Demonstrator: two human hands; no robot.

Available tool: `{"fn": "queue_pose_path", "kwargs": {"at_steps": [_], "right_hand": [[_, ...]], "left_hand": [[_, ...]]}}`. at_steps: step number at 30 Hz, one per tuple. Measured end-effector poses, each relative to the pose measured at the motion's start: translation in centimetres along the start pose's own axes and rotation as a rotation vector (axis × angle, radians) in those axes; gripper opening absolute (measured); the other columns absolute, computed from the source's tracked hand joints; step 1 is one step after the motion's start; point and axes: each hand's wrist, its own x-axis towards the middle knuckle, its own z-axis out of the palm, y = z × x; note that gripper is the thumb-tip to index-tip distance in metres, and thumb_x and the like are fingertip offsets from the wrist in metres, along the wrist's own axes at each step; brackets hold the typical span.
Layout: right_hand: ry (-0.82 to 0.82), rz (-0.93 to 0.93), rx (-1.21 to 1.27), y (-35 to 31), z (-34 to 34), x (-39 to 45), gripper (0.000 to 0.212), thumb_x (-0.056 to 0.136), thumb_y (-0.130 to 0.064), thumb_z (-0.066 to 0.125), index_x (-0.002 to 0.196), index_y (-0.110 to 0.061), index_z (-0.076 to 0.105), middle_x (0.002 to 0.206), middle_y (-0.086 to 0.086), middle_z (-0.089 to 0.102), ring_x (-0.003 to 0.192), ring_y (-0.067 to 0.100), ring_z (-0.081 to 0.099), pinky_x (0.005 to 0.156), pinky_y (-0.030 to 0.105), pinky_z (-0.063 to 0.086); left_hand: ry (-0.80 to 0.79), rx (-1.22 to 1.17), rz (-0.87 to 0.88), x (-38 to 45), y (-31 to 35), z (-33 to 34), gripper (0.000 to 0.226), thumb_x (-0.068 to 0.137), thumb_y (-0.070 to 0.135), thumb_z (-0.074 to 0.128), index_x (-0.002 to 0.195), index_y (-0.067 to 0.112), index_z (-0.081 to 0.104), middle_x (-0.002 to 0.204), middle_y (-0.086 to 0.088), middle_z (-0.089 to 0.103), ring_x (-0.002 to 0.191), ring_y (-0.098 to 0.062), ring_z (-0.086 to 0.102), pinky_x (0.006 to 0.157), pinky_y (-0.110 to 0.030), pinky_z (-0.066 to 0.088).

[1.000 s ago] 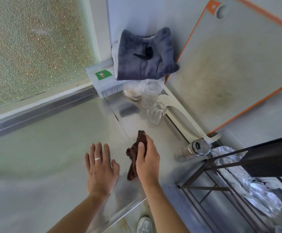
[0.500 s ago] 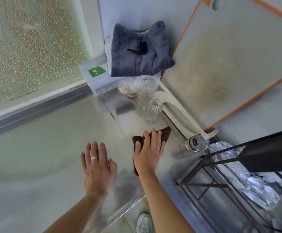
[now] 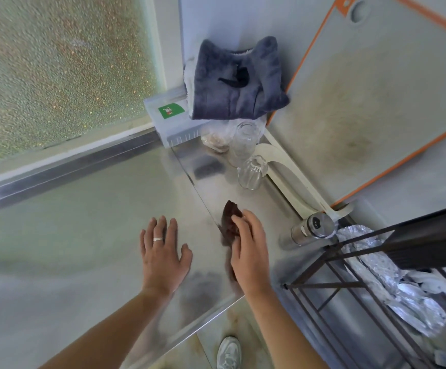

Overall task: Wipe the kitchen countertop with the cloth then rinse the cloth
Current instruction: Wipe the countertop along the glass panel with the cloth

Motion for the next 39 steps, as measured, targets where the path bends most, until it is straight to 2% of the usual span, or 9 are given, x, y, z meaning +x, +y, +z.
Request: {"fn": "queue_pose_path", "kwargs": {"at_steps": [3, 5, 7, 12, 18, 28, 34, 37, 39], "right_hand": [[-0.074, 0.167, -0.219, 1.8, -0.2, -0.2, 0.055, 0.090, -0.029, 0.067, 0.141, -0.017, 0.050, 0.162, 0.011, 0.027, 0.152, 0.031, 0.024, 0.123, 0.051, 0.027], [-0.178, 0.230, -0.340, 2.3, 1.0, -0.1, 0.072, 0.092, -0.053, 0.055, 0.154, -0.022, 0.035, 0.168, 0.012, 0.015, 0.156, 0.033, 0.012, 0.125, 0.055, 0.017], [-0.195, 0.215, -0.395, 2.5, 2.2, 0.3, 0.078, 0.095, -0.059, 0.046, 0.160, -0.023, 0.025, 0.171, 0.012, 0.010, 0.157, 0.033, 0.007, 0.125, 0.054, 0.017], [-0.231, 0.170, -0.385, 2.4, 4.1, 3.1, 0.075, 0.100, -0.054, 0.042, 0.163, -0.027, 0.013, 0.172, 0.005, 0.001, 0.159, 0.026, -0.001, 0.127, 0.046, 0.014], [-0.264, 0.051, -0.285, 0.2, 6.9, 6.1, 0.067, 0.099, -0.049, 0.047, 0.160, -0.030, 0.024, 0.172, 0.000, 0.011, 0.159, 0.021, 0.006, 0.128, 0.043, 0.014], [-0.325, -0.176, 0.025, -1.4, 8.1, 5.3, 0.047, 0.097, -0.023, 0.060, 0.143, -0.032, 0.053, 0.159, -0.008, 0.042, 0.151, 0.014, 0.033, 0.120, 0.036, 0.031], [-0.416, -0.216, 0.297, -2.8, 4.6, 0.2, 0.034, 0.096, -0.017, 0.064, 0.129, -0.026, 0.066, 0.140, -0.011, 0.062, 0.128, 0.005, 0.058, 0.105, 0.036, 0.048], [-0.231, -0.236, 0.172, -1.9, 2.7, -0.2, 0.032, 0.098, -0.021, 0.065, 0.130, -0.023, 0.067, 0.135, -0.008, 0.066, 0.115, 0.011, 0.065, 0.097, 0.034, 0.052], [-0.076, -0.229, 0.003, -0.2, 2.6, 0.0, 0.036, 0.098, -0.022, 0.065, 0.134, -0.018, 0.064, 0.144, 0.002, 0.060, 0.128, 0.019, 0.059, 0.104, 0.035, 0.048]], "left_hand": [[0.049, 0.015, 0.104, 0.6, -1.7, -1.2, 0.056, 0.086, 0.038, 0.044, 0.133, 0.012, 0.062, 0.137, -0.016, 0.057, 0.134, -0.040, 0.047, 0.115, -0.054, 0.030], [0.045, 0.046, 0.135, 0.9, -2.9, -1.8, 0.054, 0.088, 0.038, 0.047, 0.136, 0.019, 0.060, 0.141, -0.014, 0.053, 0.137, -0.037, 0.045, 0.118, -0.054, 0.026], [0.005, 0.077, 0.121, 0.8, -3.6, -1.8, 0.057, 0.090, 0.039, 0.047, 0.144, 0.025, 0.053, 0.151, -0.014, 0.044, 0.145, -0.036, 0.034, 0.121, -0.054, 0.020], [-0.047, 0.098, 0.089, 1.0, -3.8, -1.0, 0.059, 0.093, 0.043, 0.043, 0.150, 0.027, 0.045, 0.156, -0.014, 0.038, 0.150, -0.036, 0.026, 0.124, -0.054, 0.016], [-0.056, 0.118, 0.092, 1.3, -3.9, -1.0, 0.060, 0.092, 0.042, 0.050, 0.150, 0.028, 0.044, 0.157, -0.014, 0.037, 0.151, -0.035, 0.024, 0.124, -0.054, 0.015], [-0.055, 0.079, 0.077, 1.3, -3.9, -1.0, 0.059, 0.091, 0.042, 0.051, 0.148, 0.030, 0.045, 0.156, -0.013, 0.039, 0.150, -0.034, 0.025, 0.124, -0.053, 0.016], [-0.079, -0.009, 0.115, 0.8, -4.8, -1.7, 0.058, 0.091, 0.039, 0.045, 0.148, 0.027, 0.046, 0.158, -0.011, 0.039, 0.153, -0.029, 0.022, 0.125, -0.053, 0.014], [-0.023, 0.016, 0.088, -0.9, -5.4, -2.6, 0.056, 0.089, 0.035, 0.047, 0.145, 0.027, 0.050, 0.157, -0.009, 0.040, 0.153, -0.028, 0.024, 0.123, -0.055, 0.015], [0.050, 0.050, 0.049, -2.4, -6.5, -3.0, 0.057, 0.088, 0.033, 0.048, 0.144, 0.026, 0.052, 0.158, -0.011, 0.040, 0.153, -0.032, 0.024, 0.122, -0.057, 0.016]]}}
